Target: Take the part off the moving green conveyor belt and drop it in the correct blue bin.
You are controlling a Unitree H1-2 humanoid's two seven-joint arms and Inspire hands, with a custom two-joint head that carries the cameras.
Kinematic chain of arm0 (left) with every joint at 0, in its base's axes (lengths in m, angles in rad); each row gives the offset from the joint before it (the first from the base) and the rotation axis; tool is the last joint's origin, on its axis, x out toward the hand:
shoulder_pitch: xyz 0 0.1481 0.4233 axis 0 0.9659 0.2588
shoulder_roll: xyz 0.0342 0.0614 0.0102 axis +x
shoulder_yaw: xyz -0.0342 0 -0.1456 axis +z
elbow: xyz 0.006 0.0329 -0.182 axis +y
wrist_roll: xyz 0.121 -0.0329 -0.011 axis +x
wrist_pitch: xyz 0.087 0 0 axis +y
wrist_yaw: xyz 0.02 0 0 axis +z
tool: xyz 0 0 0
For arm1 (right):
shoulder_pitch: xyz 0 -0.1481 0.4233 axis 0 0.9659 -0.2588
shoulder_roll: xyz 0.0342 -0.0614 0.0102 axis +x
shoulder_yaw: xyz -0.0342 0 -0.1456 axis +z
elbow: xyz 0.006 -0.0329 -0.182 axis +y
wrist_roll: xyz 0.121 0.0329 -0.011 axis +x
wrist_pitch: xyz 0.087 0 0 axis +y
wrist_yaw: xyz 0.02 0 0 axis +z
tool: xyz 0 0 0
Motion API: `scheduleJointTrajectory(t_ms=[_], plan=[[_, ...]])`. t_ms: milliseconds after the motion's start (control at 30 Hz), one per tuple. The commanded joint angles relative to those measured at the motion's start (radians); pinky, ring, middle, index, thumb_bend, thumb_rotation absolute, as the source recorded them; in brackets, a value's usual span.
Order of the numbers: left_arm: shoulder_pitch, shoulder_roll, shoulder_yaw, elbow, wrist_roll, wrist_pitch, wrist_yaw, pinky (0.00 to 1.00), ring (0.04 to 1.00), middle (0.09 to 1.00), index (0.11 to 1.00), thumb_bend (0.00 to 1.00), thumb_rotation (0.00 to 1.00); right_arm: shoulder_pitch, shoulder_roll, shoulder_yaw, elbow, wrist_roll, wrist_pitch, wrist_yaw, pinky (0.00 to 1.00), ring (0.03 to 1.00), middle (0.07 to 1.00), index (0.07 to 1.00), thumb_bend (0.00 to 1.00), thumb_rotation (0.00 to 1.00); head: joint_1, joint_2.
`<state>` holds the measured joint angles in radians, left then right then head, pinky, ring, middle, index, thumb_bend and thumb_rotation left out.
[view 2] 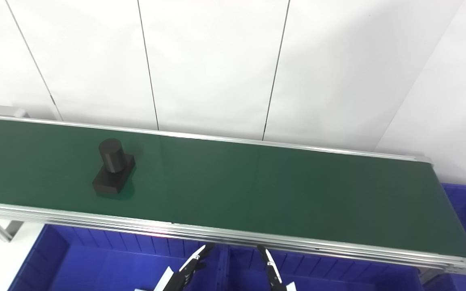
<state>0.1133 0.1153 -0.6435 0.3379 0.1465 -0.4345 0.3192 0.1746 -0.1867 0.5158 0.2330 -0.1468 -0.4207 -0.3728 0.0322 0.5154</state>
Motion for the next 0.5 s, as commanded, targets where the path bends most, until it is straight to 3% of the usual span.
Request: scheduleJointTrajectory(t_ms=[0, 267, 467], plan=[[-0.026, 0.004, -0.014, -0.012, 0.011, -0.035, 0.029, 0.9, 0.953, 0.962, 0.93, 0.83, 0.95, -0.005, -0.009, 0.007, -0.073, 0.001, -0.049, -0.006, 0.96, 0.954, 0.945, 0.933, 0.94, 1.0, -0.001, 0.0], [-0.043, 0.014, -0.047, 0.0, -0.002, -0.035, 0.056, 0.9, 0.956, 0.966, 0.934, 0.86, 0.95, 0.009, -0.01, 0.006, -0.257, 0.014, -0.049, 0.02, 0.96, 0.954, 0.945, 0.934, 0.98, 0.99, -0.003, -0.002], [-0.056, 0.007, -0.053, 0.021, -0.007, -0.035, 0.062, 0.9, 0.955, 0.965, 0.936, 0.85, 0.95, -0.058, -0.008, -0.014, -0.337, -0.019, -0.049, 0.032, 0.94, 0.941, 0.94, 0.938, 0.97, 1.0, -0.014, -0.01]])
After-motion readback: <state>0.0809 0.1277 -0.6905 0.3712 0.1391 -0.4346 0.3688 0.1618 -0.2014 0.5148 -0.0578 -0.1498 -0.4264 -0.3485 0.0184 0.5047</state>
